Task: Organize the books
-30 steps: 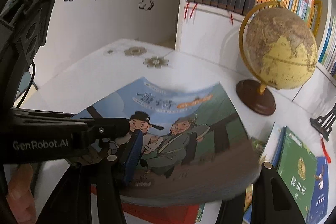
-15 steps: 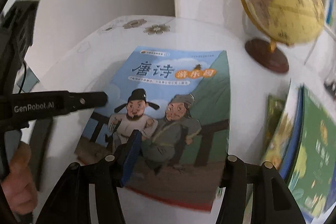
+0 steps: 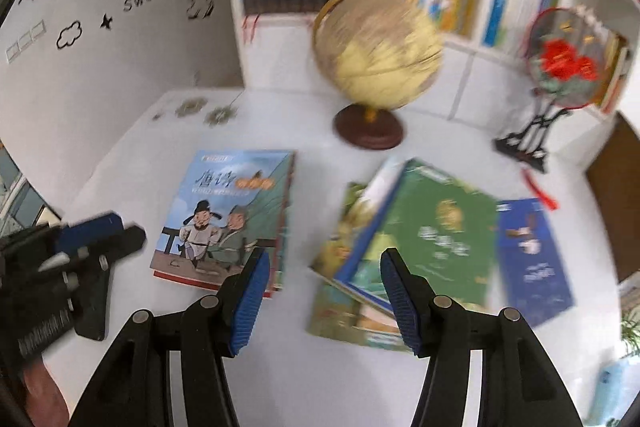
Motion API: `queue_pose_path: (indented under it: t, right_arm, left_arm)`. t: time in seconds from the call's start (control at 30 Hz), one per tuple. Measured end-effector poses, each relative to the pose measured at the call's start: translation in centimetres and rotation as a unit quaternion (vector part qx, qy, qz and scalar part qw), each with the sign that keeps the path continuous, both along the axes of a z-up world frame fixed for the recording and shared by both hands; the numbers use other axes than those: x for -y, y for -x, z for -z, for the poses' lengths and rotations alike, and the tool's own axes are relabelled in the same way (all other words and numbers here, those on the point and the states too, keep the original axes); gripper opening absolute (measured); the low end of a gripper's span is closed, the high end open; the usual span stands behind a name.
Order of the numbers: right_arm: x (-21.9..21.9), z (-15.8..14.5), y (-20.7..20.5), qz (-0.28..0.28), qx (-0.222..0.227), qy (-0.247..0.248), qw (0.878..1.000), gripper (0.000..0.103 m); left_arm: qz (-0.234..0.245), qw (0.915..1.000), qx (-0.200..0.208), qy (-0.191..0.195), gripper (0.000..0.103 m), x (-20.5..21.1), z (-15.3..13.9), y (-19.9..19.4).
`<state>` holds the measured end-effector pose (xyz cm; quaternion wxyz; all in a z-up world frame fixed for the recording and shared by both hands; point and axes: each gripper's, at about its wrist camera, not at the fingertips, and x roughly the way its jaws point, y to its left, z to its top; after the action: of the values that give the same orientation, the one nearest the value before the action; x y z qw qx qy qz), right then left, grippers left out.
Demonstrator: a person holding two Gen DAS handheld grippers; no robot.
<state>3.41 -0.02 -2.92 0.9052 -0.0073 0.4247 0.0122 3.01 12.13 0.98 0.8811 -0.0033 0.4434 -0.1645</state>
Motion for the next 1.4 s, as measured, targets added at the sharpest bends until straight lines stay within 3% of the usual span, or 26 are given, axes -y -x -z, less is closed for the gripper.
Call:
queue_pose_path:
  t: [0.17,0.33,0.4,0.9,1.4]
  right_arm:
    - [4.0,-4.3,4.6,0.030,0.022,0.001,0.999,0.056]
    - [7.3,-6.5,8.1,0.038,0.040,-0.006,0.998,0.057]
    - [8.1,-6.8,8.8,0.037,0.041,-0.012,0.998,0.057]
    - [12.9,-7.5,12.7,0.017,0.051,-0.030,0.998,0.057]
    - [14.6,-6.8,12.3,0.022,0.049,-0.044,0.998,0.057]
  left_arm:
    - [0.017,0.9998,0.010,0.006,0.027,3.8,-3.1,3.7]
    - [0.023,0.9994,0.024,0.006,0.028,7.3,-4.8,6.4]
    - [0.024,0.9994,0.025,0.005,0.032,8.3,-5.1,7.1]
    - [0.013,0.9994,0.032,0.006,0.032,13.3,-6.0,10.5]
    - [0.014,0.9996,0.025,-0.002,0.032,14.3,-5.5,9.5]
